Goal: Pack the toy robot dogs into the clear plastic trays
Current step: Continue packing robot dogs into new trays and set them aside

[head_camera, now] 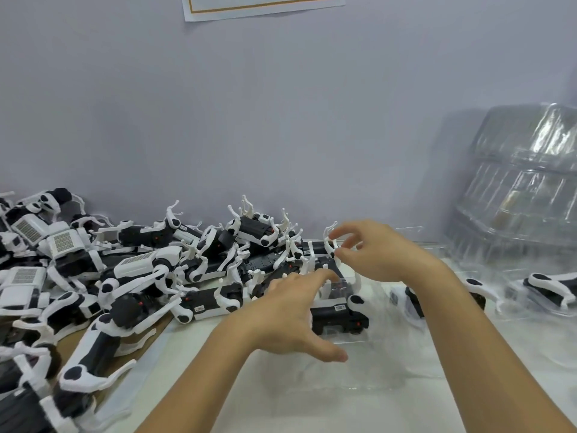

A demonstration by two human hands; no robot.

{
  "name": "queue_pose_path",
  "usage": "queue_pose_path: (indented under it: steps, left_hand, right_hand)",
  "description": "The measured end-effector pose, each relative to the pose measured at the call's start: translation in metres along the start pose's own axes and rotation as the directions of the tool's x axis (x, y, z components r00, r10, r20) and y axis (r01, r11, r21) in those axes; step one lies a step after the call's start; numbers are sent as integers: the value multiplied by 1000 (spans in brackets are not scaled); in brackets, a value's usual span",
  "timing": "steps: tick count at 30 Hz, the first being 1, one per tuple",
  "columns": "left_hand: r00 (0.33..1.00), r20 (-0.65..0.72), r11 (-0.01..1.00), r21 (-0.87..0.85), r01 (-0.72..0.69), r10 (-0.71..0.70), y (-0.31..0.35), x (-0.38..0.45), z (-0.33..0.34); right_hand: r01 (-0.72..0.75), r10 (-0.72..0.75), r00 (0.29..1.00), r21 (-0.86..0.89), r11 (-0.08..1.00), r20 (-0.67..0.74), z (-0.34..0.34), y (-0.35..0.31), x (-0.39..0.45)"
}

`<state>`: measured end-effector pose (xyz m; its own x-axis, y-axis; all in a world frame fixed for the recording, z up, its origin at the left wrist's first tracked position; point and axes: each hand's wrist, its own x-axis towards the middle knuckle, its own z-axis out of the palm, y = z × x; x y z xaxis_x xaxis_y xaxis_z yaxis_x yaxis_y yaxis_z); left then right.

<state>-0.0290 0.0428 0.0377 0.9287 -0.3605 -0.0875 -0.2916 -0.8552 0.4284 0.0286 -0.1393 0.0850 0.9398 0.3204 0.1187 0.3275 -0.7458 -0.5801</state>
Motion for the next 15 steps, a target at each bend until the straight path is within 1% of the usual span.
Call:
queue_pose_path:
  steps: [7,10,12,15]
  left_hand:
    - [1000,-11,1000,-8,-17,17,4,4,3]
    - [1000,-3,999,29,-31,31,3,-2,-2]
    - [999,24,997,65,-38,36,-1,-8,-10]
    - [997,75,999,33,-9,6,-8,-21,-29]
  right_hand:
    - [7,-7,1000,16,1000,-4,1,0,2]
    - [13,-13,1000,32,999,-13,1,0,2]
    - [11,-9,1000,42,999,-26,1,1,2]
    - [15,-12,999,82,996,-42,-2,5,3]
